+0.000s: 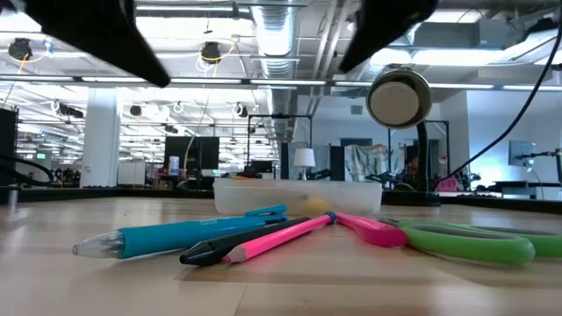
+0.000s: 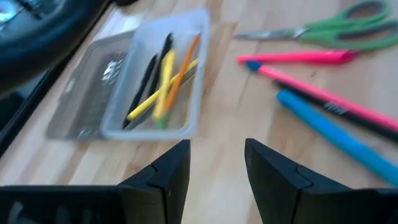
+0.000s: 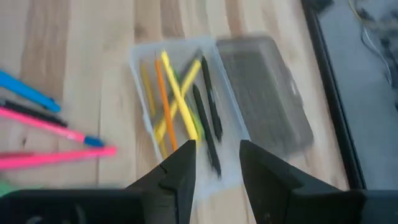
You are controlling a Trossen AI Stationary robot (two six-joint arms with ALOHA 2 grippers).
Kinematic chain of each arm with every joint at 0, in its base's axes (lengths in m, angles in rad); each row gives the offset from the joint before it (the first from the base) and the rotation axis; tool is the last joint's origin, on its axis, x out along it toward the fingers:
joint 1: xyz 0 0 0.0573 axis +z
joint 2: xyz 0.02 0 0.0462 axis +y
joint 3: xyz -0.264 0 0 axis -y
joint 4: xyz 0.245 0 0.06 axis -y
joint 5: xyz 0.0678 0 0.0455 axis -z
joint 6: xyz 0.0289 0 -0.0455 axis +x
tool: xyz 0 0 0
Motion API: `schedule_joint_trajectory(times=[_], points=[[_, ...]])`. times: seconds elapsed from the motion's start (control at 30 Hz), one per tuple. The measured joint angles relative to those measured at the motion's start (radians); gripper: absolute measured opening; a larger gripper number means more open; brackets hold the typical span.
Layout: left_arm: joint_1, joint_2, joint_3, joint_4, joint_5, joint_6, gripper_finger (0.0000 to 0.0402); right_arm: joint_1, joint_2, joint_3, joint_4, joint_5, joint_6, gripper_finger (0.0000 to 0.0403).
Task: Pick & place school supplies into a supply box
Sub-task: Put the blue pen into the transparent supply box
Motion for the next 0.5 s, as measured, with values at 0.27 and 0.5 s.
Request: schedule_joint_trajectory(times=[0.27,0.5], points=[[0.049,0.026,0.000,0.260,0.096,0.268,0.0148,0.180,-0.034,-0.001,-0.264,0.181,0.356,0.0118],[0.109,0.090,0.000,0.338,0.281,0.290,0.0148,0.322,-0.025,-0.058,-0.311,0.256,0.534,0.0118]])
